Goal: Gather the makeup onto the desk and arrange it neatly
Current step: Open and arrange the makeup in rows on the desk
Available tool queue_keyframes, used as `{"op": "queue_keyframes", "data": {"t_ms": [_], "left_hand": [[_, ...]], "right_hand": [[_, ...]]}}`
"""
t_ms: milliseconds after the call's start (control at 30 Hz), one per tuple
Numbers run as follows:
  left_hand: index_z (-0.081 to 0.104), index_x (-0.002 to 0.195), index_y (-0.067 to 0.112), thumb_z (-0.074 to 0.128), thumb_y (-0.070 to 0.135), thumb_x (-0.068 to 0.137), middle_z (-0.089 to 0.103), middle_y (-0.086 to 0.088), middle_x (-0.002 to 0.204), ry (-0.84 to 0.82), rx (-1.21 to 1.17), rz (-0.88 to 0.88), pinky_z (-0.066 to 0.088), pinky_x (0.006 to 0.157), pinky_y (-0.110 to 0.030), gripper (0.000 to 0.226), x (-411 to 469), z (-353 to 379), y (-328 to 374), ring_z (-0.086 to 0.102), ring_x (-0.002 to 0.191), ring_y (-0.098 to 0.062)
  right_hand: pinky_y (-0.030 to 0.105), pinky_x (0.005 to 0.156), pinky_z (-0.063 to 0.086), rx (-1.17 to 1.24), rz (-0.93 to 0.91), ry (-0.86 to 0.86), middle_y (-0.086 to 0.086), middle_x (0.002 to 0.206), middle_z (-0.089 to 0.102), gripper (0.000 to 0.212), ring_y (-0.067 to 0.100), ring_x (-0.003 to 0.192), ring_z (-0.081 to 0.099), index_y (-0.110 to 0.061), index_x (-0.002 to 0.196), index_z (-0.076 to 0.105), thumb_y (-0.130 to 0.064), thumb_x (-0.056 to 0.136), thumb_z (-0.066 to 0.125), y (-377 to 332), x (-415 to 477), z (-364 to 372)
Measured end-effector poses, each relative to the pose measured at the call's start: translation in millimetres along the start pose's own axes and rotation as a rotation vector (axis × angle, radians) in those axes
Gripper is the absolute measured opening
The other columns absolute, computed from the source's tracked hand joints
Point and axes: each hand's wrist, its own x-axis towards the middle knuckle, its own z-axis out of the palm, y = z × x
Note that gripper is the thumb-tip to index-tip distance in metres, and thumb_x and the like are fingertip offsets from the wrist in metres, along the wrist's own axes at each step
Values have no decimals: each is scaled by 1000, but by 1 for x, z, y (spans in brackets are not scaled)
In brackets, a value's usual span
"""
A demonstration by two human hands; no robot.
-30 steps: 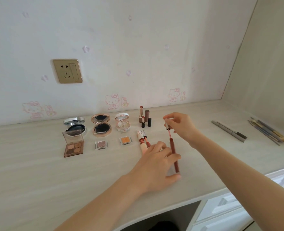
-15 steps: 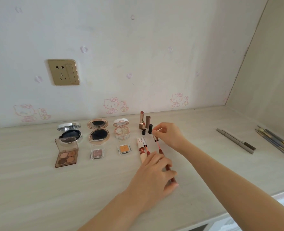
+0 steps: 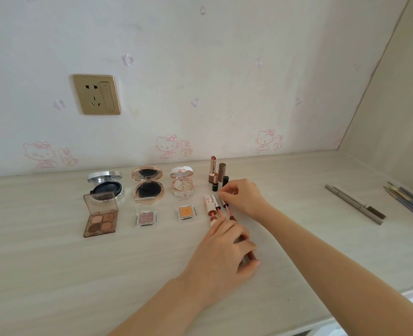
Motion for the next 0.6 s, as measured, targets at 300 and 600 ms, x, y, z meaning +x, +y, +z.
{"op": "queue_keyframes", "data": {"t_ms": [300,600], "left_hand": [[70,102,25,55,44,86,55,10,101,1,-40,-22,23,113,-29,29,-1,-4,2,50,103,-9],[69,111,25,55,45,86,56,11,108,-18,-32,-13,34,103,-23,35,-2,-9,5,44,109,-7]], "right_hand": [[22,78,46,-25,-35,-26,-4,94,69,18,11,91,60,-14,99,72,-26,87,63,-1,-4,-1],[21,87,43,-61,-60,2,-4,108,67,24,9,101,58,-16,113,65,-25,94,53,8,-32,-27]]}}
